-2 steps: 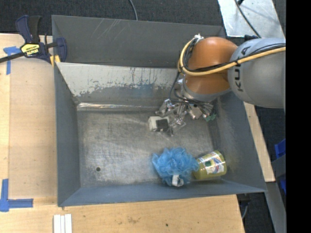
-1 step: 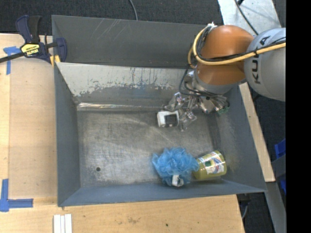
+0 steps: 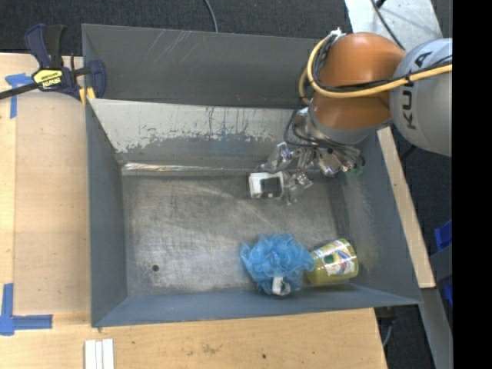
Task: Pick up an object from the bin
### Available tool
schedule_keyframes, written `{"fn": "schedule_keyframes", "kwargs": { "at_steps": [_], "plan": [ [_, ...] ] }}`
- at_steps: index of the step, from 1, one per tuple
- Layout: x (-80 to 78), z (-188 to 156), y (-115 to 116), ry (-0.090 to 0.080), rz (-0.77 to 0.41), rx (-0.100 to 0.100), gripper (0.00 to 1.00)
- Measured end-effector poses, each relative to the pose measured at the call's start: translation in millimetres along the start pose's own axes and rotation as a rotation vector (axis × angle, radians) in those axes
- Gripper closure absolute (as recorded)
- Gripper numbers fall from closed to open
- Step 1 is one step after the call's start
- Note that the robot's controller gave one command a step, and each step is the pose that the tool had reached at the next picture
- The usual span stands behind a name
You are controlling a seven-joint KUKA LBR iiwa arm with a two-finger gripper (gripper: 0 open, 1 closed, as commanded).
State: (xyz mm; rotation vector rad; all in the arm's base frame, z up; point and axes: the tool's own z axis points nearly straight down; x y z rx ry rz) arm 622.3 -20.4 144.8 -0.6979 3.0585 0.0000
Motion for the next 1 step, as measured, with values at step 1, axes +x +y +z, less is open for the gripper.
{"fn": "schedule_keyframes", "kwargs": {
  "at_steps": [1],
  "plan": [
    [1.6, -89.9, 1.0, 0.001, -0.018, 0.0, 1.0]
  ]
}}
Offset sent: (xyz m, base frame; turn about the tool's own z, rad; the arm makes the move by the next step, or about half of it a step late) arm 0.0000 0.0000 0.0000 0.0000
